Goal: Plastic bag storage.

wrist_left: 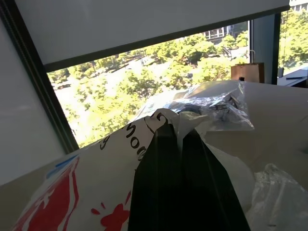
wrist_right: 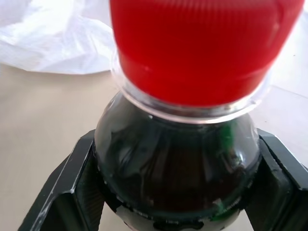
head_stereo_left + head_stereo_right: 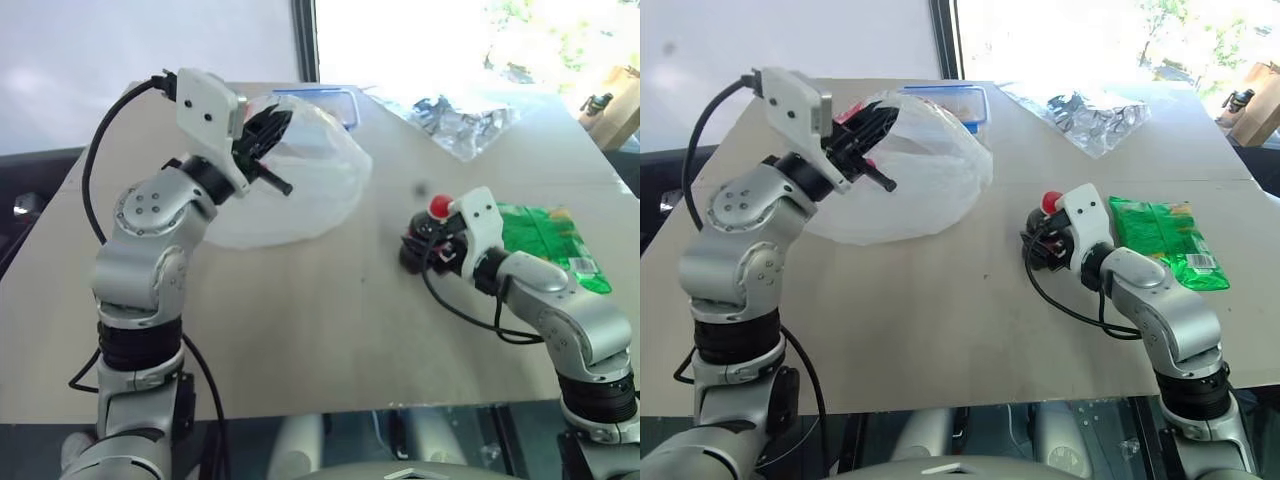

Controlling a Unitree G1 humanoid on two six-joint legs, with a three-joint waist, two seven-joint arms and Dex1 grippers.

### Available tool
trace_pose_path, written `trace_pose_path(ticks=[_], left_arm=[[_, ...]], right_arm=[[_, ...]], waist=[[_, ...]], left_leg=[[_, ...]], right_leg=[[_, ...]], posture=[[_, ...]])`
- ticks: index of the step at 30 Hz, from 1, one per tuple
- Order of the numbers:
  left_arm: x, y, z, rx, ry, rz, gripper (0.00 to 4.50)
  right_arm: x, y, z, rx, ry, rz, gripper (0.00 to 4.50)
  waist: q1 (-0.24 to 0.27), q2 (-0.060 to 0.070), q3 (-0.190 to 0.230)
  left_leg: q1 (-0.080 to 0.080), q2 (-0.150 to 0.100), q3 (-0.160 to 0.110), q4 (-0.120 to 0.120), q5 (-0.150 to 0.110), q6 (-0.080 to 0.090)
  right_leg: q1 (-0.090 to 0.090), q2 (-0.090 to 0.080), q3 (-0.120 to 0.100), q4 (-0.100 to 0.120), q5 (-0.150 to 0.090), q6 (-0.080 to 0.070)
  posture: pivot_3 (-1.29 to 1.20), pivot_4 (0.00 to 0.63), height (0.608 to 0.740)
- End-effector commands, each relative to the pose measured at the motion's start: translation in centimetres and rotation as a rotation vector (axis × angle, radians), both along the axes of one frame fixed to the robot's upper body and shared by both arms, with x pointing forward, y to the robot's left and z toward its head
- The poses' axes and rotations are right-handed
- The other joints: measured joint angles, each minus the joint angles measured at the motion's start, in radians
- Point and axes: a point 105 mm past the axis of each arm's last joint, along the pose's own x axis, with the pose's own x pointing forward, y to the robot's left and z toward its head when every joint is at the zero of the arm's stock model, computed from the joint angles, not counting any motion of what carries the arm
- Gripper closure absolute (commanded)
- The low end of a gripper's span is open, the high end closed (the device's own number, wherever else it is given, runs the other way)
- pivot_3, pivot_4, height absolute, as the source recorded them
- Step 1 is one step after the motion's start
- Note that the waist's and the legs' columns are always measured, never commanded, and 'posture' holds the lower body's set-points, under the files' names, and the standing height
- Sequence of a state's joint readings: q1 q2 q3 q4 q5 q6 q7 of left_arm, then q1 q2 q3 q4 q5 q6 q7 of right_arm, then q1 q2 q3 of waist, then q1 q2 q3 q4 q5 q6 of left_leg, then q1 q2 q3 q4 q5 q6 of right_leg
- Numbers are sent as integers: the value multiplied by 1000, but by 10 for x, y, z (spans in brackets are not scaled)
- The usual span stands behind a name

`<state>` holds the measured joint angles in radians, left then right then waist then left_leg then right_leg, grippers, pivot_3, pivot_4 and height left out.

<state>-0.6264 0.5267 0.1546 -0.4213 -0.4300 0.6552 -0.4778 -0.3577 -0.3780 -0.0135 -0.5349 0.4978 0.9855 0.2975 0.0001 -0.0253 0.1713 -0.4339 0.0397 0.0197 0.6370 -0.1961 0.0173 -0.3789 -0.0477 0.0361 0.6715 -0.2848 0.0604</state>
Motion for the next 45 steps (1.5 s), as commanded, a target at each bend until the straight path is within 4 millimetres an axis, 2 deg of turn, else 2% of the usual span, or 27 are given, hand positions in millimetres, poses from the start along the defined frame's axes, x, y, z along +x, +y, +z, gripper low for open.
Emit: trace_pose_path(ticks=[1,4,9,13,15,19,23,27,32,40,45], left_arm=[[-19,-20,9,13,-7,-162,4500],[-26,-28,-1,37,43,-247,4500],[-17,-29,-1,-6,84,-248,4500],[-2,-31,-12,-12,186,-199,4500],[2,-30,-15,2,205,-175,4500],[0,-33,-19,6,256,-196,4500],[5,-28,-20,7,289,-131,4500],[6,-27,-17,-20,315,-130,4500],[1,-28,-16,-47,339,-138,4500],[-6,-31,-5,-111,337,-206,4500],[-15,-25,2,-154,329,-263,4500]], right_arm=[[-7,-1,77,195,-260,14,1415],[-7,-5,102,268,-340,-16,1415],[-8,2,126,302,-439,-19,1415],[-22,37,121,315,-437,129,1415],[-29,45,121,317,-448,177,1415],[-34,52,123,295,-481,206,1415],[-35,58,123,207,-536,239,1415],[-46,69,114,146,-529,336,1415],[-42,76,103,66,-529,384,1415],[-25,101,72,-36,-518,510,1415],[5,121,38,-204,-532,488,1415]], waist=[[-8,1,1],[-13,1,1],[-14,1,1],[-16,2,1],[-17,2,1],[-15,1,1],[-14,1,2],[-16,1,2],[-16,1,2],[-15,1,2],[-20,1,3]], left_leg=[[0,0,0,0,0,0],[0,0,-1,0,0,0],[0,0,0,0,0,0],[0,0,0,0,0,0],[0,0,0,0,0,0],[-1,0,-1,0,0,0],[0,0,-1,0,0,0],[0,0,-1,0,0,0],[0,0,-1,-1,0,0],[0,0,-1,0,0,0],[0,0,-1,0,0,0]], right_leg=[[-1,0,1,1,0,0],[-1,0,1,2,0,0],[-2,0,2,2,0,0],[-2,0,2,3,0,0],[-3,0,3,4,0,1],[-4,0,3,4,-1,1],[-4,0,3,5,-1,1],[-4,0,3,5,-1,1],[-5,0,4,5,-1,1],[-5,0,4,6,-1,1],[-5,0,5,6,-1,1]], posture=[[0,150,740],[0,150,740],[0,150,740],[0,150,740],[0,150,740],[0,150,740],[0,150,740],[0,150,740],[0,150,740],[0,150,740],[0,150,740]])
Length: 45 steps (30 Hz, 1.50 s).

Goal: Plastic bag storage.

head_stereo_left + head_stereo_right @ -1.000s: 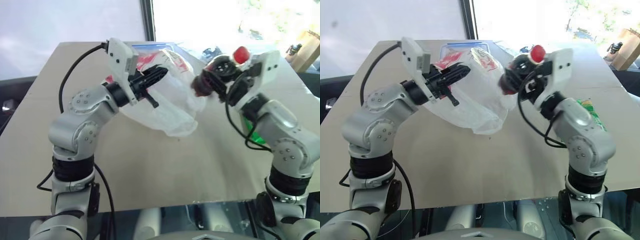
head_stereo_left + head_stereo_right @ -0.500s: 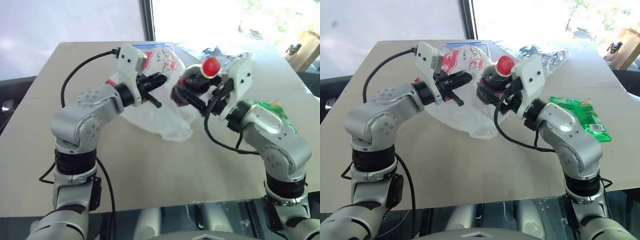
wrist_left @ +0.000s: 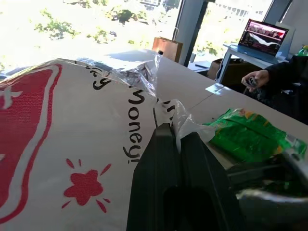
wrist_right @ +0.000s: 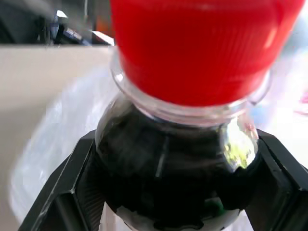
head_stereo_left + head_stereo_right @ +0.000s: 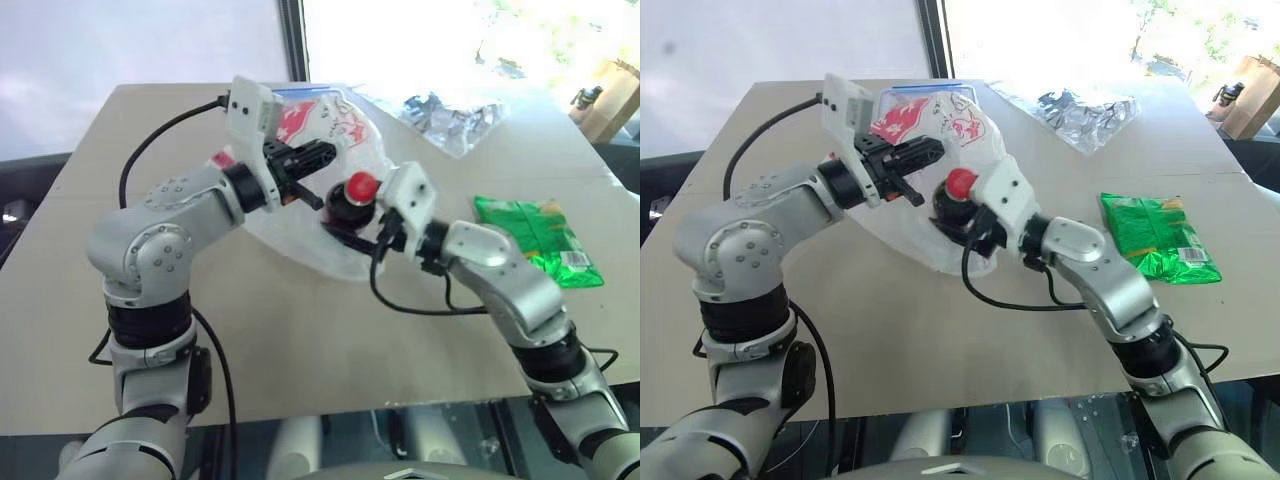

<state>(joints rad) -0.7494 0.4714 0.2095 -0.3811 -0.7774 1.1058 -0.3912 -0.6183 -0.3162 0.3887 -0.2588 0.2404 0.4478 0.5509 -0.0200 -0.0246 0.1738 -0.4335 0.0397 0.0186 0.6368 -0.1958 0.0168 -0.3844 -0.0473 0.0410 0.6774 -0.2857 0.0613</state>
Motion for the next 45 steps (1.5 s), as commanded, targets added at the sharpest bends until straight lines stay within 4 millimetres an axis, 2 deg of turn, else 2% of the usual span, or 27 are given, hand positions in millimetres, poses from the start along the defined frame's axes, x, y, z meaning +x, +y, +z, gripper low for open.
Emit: trace_pose_path(ticks=[1,5,9,14,18,23,29,33,37,40,43,45], left_arm=[[-14,5,21,-45,-71,-45,4500],[-26,8,20,-59,-76,-81,4500],[-36,10,7,-48,-45,-95,4500],[-46,17,-11,-16,-6,-75,4500],[-45,22,-14,-46,14,-35,4500],[-52,13,-10,-131,58,-102,4500],[-65,-5,-1,-235,149,-272,4500],[-70,-11,4,-321,230,-355,4500],[-69,-9,6,-399,291,-375,4500],[-63,-8,-2,-390,300,-332,4500],[-60,-9,-4,-366,280,-304,4500],[-56,-8,-6,-352,261,-262,4500]], right_arm=[[11,14,3,-46,-137,-5,1415],[25,37,-4,-46,-98,8,1415],[47,52,-4,-43,-31,-36,1415],[69,49,10,145,218,-95,1415],[79,36,20,284,381,-120,1415],[75,18,37,386,495,-95,1415],[48,-7,60,445,582,-33,1415],[34,-16,62,465,647,-42,1415],[34,-12,47,500,805,-99,1415],[47,4,24,485,914,-173,1415],[63,8,-2,444,935,-265,1415],[69,7,-11,427,933,-287,373]], waist=[[1,0,0],[2,-1,1],[-9,-2,1],[-8,-2,1],[-4,-2,1],[-3,-2,2],[2,-2,2],[4,-2,2],[3,-2,2],[0,-2,2],[1,-2,2],[4,-2,2]], left_leg=[[0,0,0,0,0,0],[-1,0,0,0,1,-2],[-1,0,-1,-1,4,-6],[-1,0,-2,-2,4,-7],[-1,0,-3,-2,2,-4],[-1,0,-3,-3,2,-3],[-5,0,-2,-3,2,-3],[-4,0,-2,-3,2,-3],[-4,0,-2,-3,2,-3],[-4,0,-2,-3,2,-3],[-4,-1,2,-3,2,-3],[-5,-1,3,-3,2,-3]], right_leg=[[0,0,0,0,0,0],[-1,0,0,0,0,0],[-2,0,0,1,0,0],[-2,-1,-1,1,0,0],[-2,-2,-2,1,0,0],[-2,-2,-2,1,0,-1],[-5,-2,-1,1,0,-1],[-5,-2,-1,1,0,-1],[-5,-1,-1,1,0,-1],[-6,-1,-1,1,0,-1],[-6,0,0,1,0,-1],[-6,0,-1,1,0,-1]], posture=[[0,150,740],[0,150,740],[0,150,740],[0,150,740],[0,150,740],[0,150,740],[0,150,740],[0,150,740],[0,150,740],[0,150,740],[0,150,740],[0,150,740]])
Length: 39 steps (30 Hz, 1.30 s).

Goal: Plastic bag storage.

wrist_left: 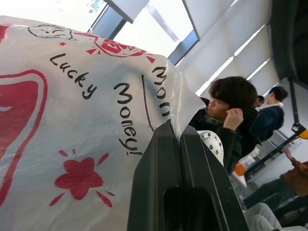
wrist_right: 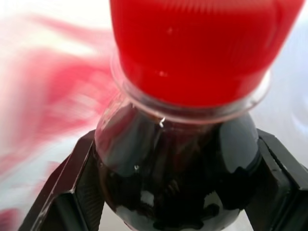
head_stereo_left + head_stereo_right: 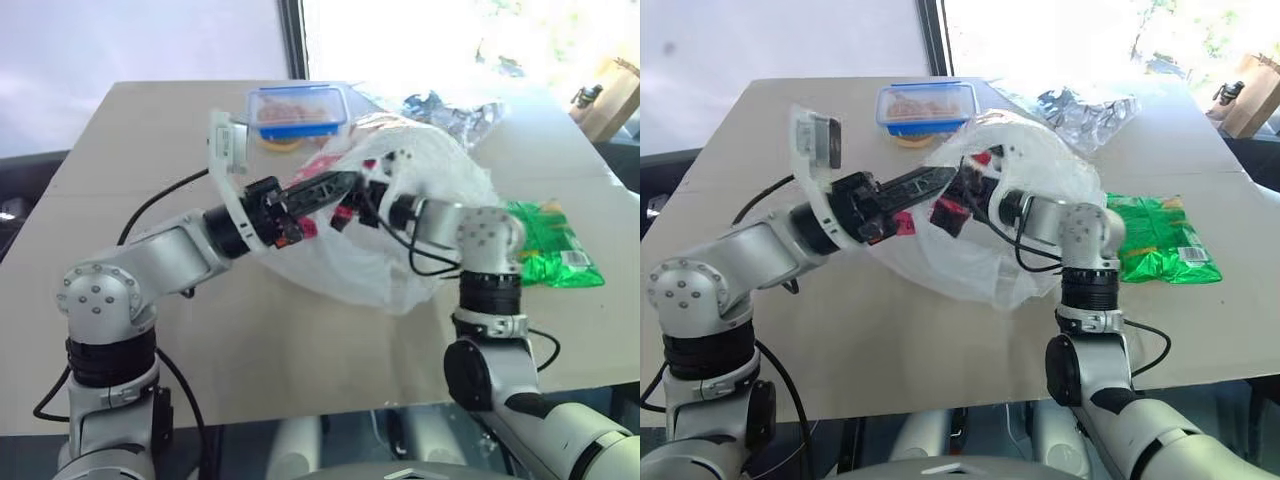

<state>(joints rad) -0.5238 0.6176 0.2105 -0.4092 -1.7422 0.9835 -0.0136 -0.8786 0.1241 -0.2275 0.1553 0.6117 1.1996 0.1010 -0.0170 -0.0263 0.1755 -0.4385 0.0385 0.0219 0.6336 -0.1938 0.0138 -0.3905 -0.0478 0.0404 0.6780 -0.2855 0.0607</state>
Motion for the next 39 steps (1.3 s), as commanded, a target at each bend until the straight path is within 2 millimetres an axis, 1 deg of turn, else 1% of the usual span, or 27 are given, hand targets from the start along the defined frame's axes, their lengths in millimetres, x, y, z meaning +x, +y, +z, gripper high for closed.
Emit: trace_pose_path(ticks=[1,3,5,8,11,14,17,20,22,24,25,26,27,28,29,30,32,35,38,39], left_arm=[[2,2,3,21,-58,63,4500],[6,6,1,36,-69,107,4500],[12,10,-2,65,-94,171,4500],[21,15,-6,89,-113,248,4500],[34,19,-7,95,-124,323,4500],[44,20,-5,104,-153,364,4500],[51,16,1,98,-181,382,4500],[53,5,3,141,-240,351,4500],[52,-3,0,210,-298,330,4500],[51,-8,-2,242,-339,313,4500],[52,-9,-4,254,-345,304,4500],[53,-10,-4,257,-352,294,4500],[54,-10,-5,260,-358,288,4500],[56,-10,-5,260,-359,286,4500],[59,-10,-5,259,-360,285,4500],[62,-9,-5,259,-359,284,4500],[65,-9,-5,262,-362,276,4500],[68,-10,-6,268,-369,260,4500],[67,-14,-7,277,-384,244,4500],[66,-14,-7,277,-386,243,4500]], right_arm=[[8,3,10,14,-76,-14,14],[7,-3,18,13,-104,-16,14],[0,-11,31,21,-154,13,14],[-12,-25,44,31,-195,41,14],[-33,-43,64,76,-257,87,14],[-56,-59,85,118,-359,133,14],[-86,-77,97,22,-516,192,14],[-113,-92,104,-104,-662,205,14],[-122,-105,114,-157,-765,117,14],[-123,-125,120,-193,-808,-9,14],[-128,-138,118,-287,-831,-66,14],[-133,-158,106,-481,-825,-137,14],[-139,-169,99,-623,-818,-169,14],[-144,-179,89,-760,-795,-175,14],[-149,-191,73,-891,-730,-152,14],[-154,-200,58,-972,-675,-112,14],[-163,-209,38,-1049,-629,-50,14],[-167,-222,13,-1213,-637,-42,14],[-151,-246,-10,-1402,-687,-115,14],[-147,-250,-17,-1445,-710,-124,14]], waist=[[1,0,0],[1,0,0],[2,0,0],[4,0,0],[5,0,0],[7,0,0],[10,0,0],[7,0,0],[1,0,0],[-1,0,0],[-1,0,0],[7,0,0],[14,0,0],[20,0,0],[24,0,0],[30,0,0],[28,-1,-1],[16,-1,-1],[5,-2,-2],[4,-2,-2]], left_leg=[[-1,0,0,0,0,0],[-2,0,0,0,0,0],[-9,0,-2,1,0,0],[-13,0,-2,1,2,-4],[-13,0,-2,1,2,-3],[-13,0,-2,1,0,0],[-14,0,-2,2,0,0],[-14,0,-2,2,0,0],[-14,0,-2,2,0,0],[-13,0,-1,1,0,0],[-13,0,-1,1,0,0],[-13,1,-1,1,0,0],[-14,0,-1,2,0,0],[-15,0,-2,2,0,0],[-15,0,-2,2,0,0],[-15,0,-1,2,0,0],[-12,0,-3,2,0,0],[-10,0,-2,4,0,0],[-10,0,-3,6,0,0],[-10,0,-3,7,0,0]], right_leg=[[0,0,0,0,0,0],[-2,0,0,0,0,0],[-8,0,-2,0,0,0],[-11,0,-3,0,0,0],[-11,0,-3,0,0,0],[-11,0,-3,0,0,0],[-11,0,-3,0,0,0],[-11,0,-3,0,0,0],[-11,0,-3,0,0,0],[-11,1,-2,0,0,0],[-11,1,-2,0,0,0],[-11,1,-2,0,0,0],[-11,1,-2,-1,0,0],[-11,0,-4,-2,0,1],[-11,0,-3,-3,-1,1],[-10,0,-3,-4,-1,1],[-5,0,-5,-7,-1,1],[-3,1,-3,-7,-1,2],[-3,1,-3,-6,-1,3],[-2,1,-3,-5,0,3]], posture=[[0,150,740],[0,150,740],[0,150,740],[0,150,740],[0,150,740],[0,150,740],[0,150,740],[0,150,740],[0,150,740],[0,150,740],[0,150,740],[0,150,740],[0,150,740],[0,150,740],[0,150,740],[0,150,740],[0,150,740],[0,150,740],[0,150,740],[0,150,740]])
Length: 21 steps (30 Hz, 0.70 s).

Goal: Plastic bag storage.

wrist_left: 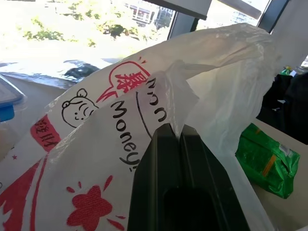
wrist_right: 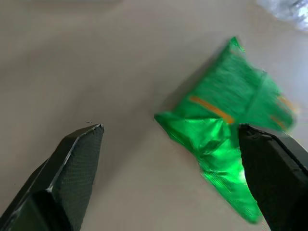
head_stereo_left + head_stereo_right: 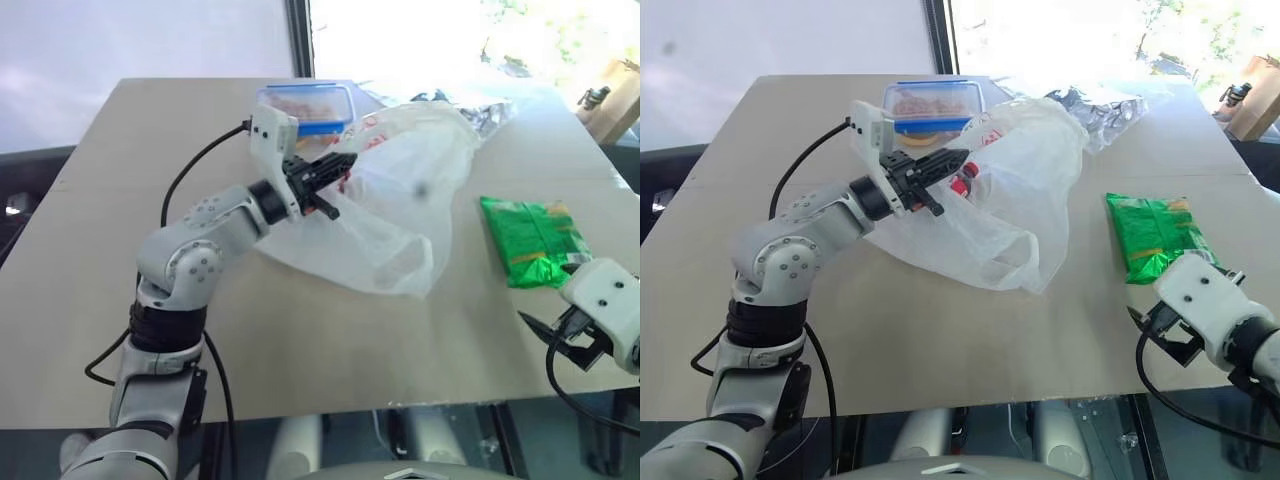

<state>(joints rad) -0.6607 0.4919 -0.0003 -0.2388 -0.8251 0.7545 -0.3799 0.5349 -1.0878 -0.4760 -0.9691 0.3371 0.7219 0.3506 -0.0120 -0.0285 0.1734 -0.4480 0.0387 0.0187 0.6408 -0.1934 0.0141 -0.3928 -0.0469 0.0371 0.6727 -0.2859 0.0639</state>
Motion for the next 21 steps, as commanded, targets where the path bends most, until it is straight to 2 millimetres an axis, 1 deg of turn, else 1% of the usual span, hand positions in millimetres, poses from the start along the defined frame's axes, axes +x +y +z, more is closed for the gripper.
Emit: trace_pose_path(ticks=[1,5,7,8,11,16,17,18,21], left_arm=[[-5,-4,13,-6,-62,-22,4500],[-9,-2,12,-1,-67,-15,4500],[-10,-1,12,0,-67,-5,4500],[-10,1,11,0,-66,5,4500],[-11,3,11,-4,-64,23,4500],[-13,2,10,-8,-64,35,4500],[-13,3,10,-10,-64,38,4500],[-13,3,10,-12,-63,41,4500],[-13,4,10,-15,-62,45,4500]], right_arm=[[18,-17,-11,-168,-146,-19,14],[32,-20,-33,-246,-186,17,14],[40,-24,-46,-314,-196,35,14],[45,-25,-49,-323,-209,34,14],[60,-28,-53,-361,-257,25,14],[77,-30,-58,-435,-310,56,14],[79,-28,-60,-437,-315,68,625],[81,-27,-62,-445,-320,81,807],[84,-24,-63,-460,-335,109,2205]], waist=[[-1,0,0],[-1,0,0],[1,0,0],[1,0,0],[1,1,0],[2,1,0],[2,1,0],[3,1,0],[3,1,0]], left_leg=[[0,0,0,2,0,0],[0,0,0,5,0,0],[0,0,0,6,0,0],[0,0,-1,6,0,0],[0,0,-1,6,0,0],[0,0,-1,6,1,-1],[0,0,-1,7,1,-1],[0,0,-1,7,1,-1],[0,0,-1,7,1,-1]], right_leg=[[1,0,0,1,0,0],[1,0,0,3,1,0],[1,0,0,4,1,0],[1,0,0,5,1,0],[1,0,0,5,1,0],[2,0,0,5,1,0],[2,0,0,5,1,0],[2,0,0,6,1,0],[2,0,0,6,1,0]], posture=[[0,150,740],[0,150,740],[0,150,740],[0,150,740],[0,150,740],[0,150,740],[0,150,740],[0,150,740],[0,150,740]])
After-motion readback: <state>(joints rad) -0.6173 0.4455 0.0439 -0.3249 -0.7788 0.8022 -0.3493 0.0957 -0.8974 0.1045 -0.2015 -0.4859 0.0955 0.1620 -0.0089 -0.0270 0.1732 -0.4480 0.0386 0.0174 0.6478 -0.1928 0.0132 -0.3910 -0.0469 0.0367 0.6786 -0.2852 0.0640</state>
